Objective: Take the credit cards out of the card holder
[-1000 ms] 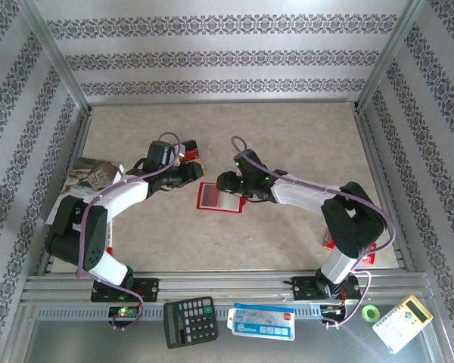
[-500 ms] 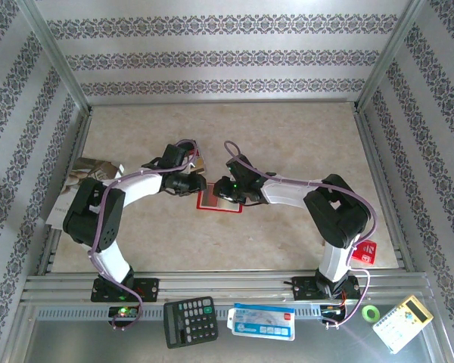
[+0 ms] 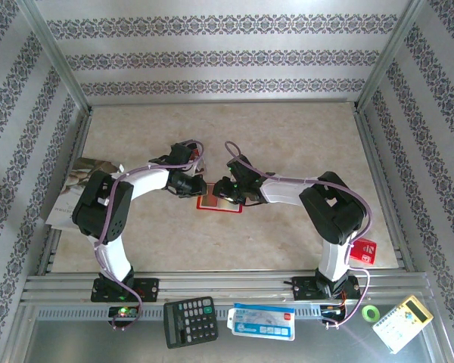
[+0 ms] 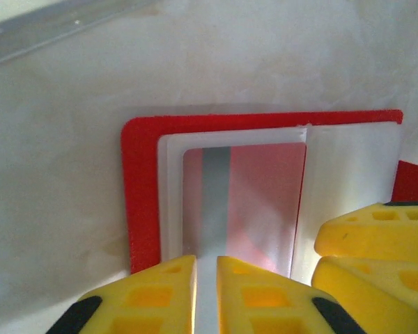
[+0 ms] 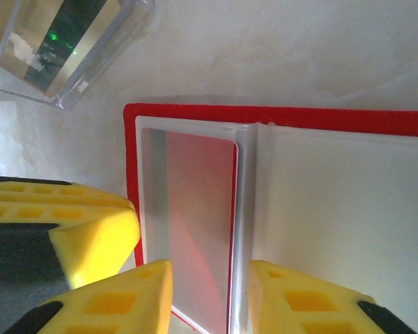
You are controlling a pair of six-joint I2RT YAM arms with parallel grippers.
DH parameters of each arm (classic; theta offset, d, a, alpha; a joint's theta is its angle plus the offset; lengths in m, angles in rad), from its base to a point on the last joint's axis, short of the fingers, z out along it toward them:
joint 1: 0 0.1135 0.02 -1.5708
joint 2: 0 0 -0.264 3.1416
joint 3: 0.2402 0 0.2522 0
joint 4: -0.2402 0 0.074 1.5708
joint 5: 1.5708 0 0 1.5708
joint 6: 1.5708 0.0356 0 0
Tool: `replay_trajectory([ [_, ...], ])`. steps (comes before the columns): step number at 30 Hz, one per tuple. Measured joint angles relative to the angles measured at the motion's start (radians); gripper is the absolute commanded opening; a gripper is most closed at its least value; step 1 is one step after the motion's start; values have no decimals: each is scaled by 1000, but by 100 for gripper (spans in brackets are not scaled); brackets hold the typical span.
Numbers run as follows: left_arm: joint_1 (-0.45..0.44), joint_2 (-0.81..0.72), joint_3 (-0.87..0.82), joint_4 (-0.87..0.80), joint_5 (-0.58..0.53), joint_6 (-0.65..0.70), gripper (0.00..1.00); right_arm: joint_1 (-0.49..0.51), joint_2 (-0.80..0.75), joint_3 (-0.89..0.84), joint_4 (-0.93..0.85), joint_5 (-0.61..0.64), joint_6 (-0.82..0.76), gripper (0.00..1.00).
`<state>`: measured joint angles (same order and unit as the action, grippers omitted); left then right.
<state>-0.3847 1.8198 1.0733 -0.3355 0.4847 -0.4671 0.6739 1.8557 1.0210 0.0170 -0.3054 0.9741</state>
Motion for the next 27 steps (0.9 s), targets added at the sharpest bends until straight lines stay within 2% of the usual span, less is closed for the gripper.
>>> replay_trajectory([
  [13,-3,13,14,-26,-28,21,20,-5,1,0,3,-18,0,39],
  [27,-6,22,20,-33,-32,23,17,-5,9,0,18,-30,0,39],
])
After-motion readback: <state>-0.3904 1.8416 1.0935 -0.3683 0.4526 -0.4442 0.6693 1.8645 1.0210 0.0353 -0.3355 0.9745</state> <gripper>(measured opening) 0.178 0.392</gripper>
